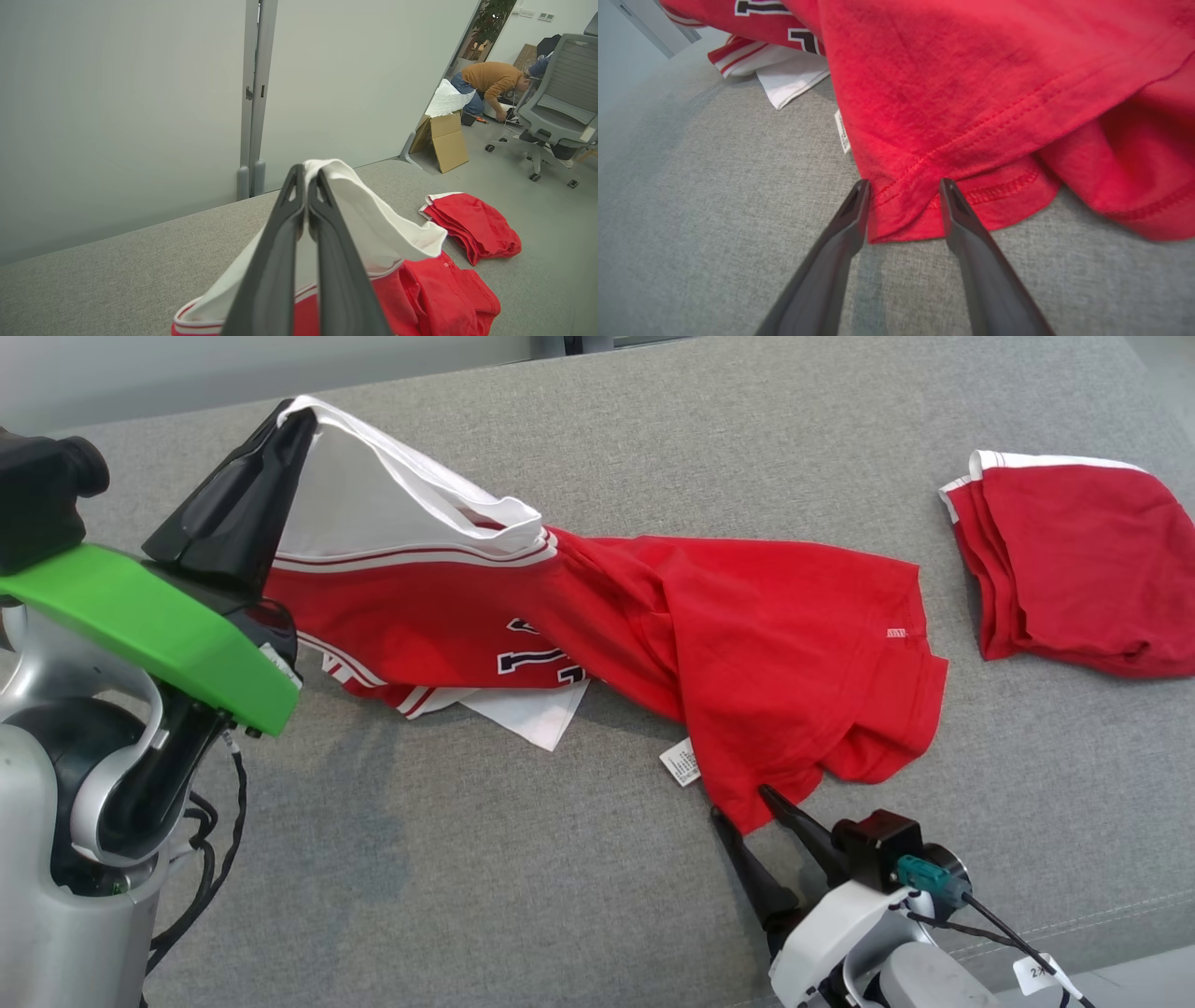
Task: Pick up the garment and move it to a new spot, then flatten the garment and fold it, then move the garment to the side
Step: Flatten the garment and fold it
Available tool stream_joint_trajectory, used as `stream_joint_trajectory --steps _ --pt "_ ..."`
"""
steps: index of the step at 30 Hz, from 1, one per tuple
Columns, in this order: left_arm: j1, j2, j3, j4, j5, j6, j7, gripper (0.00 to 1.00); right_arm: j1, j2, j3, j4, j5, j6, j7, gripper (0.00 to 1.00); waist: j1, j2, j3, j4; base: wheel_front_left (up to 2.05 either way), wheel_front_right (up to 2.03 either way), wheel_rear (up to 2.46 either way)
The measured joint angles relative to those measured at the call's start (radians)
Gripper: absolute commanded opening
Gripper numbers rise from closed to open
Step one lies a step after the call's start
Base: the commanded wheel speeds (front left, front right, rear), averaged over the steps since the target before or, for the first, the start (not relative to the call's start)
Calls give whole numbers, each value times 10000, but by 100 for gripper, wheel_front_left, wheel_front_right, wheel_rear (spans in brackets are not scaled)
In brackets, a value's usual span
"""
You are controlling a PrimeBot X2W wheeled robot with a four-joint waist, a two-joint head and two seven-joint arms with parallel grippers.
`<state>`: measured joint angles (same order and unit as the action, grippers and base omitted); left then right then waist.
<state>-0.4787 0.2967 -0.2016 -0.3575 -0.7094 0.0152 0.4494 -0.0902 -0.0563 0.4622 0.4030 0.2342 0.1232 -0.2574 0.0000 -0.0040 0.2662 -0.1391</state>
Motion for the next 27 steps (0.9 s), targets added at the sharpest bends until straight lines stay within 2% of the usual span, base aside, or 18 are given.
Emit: stream_joint_trajectory --steps 3,5,6,8,9,10,12,13,16,18,22,27 --pt "0 8 0 -27 -2 25 0 0 -19 -2 140 86 33 0 0 87 0 0 5 7 0 0 0" --pt "0 12 6 -42 -2 27 2 0 -23 -2 217 127 40 0 -2 75 0 0 8 10 0 0 0" --pt "0 13 8 -46 -2 27 2 0 -27 0 244 140 52 0 -2 58 0 0 9 10 0 0 0" --pt "0 15 8 -50 -2 27 6 0 -29 -4 267 146 79 0 -2 40 0 0 11 8 0 0 0" --pt "0 19 10 -52 -2 27 46 0 -32 -6 297 140 150 0 -2 35 0 0 12 6 0 0 0" --pt "0 25 12 -54 -4 27 77 0 -37 -2 353 100 263 0 0 18 0 0 12 -3 0 0 0" --pt "0 29 13 -54 -4 27 77 0 -39 -2 370 58 326 0 0 3 0 0 11 -8 0 0 0" --pt "0 31 19 -54 -4 29 77 0 -44 -2 364 -27 395 0 0 0 0 0 7 -14 0 0 0" --pt "0 79 71 -15 -4 35 77 0 -103 -2 249 -301 629 2 0 0 0 0 -19 -35 0 0 0" --pt "2 180 127 6 -2 42 92 0 -109 -6 132 -602 1198 0 0 0 0 0 -48 -62 0 0 0" --pt "2 387 355 234 2 117 180 0 -48 -27 721 -1237 3609 0 17 0 0 0 -78 -89 0 0 0" --pt "2 667 746 305 4 205 221 0 -86 -232 1104 -2383 5609 0 890 0 0 0 -105 -234 0 0 0"
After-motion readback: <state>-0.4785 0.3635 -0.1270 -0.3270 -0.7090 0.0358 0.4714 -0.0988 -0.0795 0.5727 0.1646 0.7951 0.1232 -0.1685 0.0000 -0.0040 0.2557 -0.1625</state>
